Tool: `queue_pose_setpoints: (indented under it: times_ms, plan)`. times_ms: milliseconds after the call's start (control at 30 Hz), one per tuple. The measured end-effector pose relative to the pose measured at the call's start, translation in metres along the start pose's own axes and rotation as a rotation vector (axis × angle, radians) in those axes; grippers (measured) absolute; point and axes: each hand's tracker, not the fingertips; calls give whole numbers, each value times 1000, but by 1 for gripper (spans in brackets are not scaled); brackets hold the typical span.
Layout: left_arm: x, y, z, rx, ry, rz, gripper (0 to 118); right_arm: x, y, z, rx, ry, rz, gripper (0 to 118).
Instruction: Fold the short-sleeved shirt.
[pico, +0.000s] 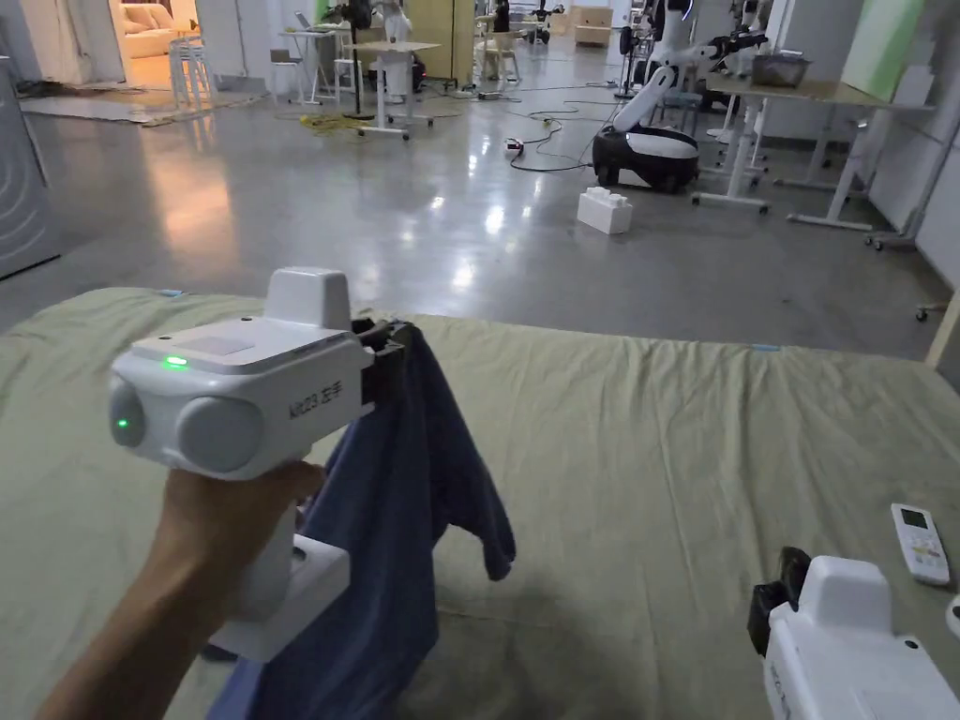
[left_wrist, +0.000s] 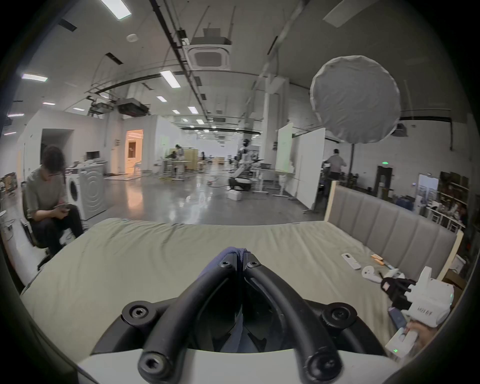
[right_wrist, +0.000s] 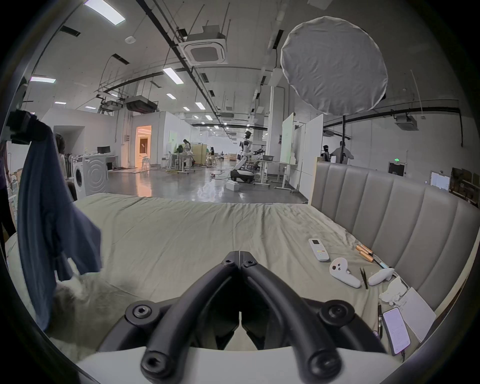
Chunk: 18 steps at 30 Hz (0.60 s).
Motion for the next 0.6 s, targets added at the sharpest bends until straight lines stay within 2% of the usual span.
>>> queue_pose_setpoints:
  times_ms: [67,233,367,433,600]
  plan:
    - [67,14,-59,-14,-52,-9,4,10,0,2,3,-23,-9,0]
    - [147,-1,-95,-92,-199,-24,4,37,-2,8,-2,-77,-21,0]
    - [209,-39,-116,-165,-253,-58,4,55,-9,14,-16,-111,-33,0]
    - [220,-60,-128,-219,-278,-49,4,60,-12,17,-23,-125,-34,0]
    - [226,-110,-139,-298,-235,-59,4,72,-21,19,-48,-144,-35,0]
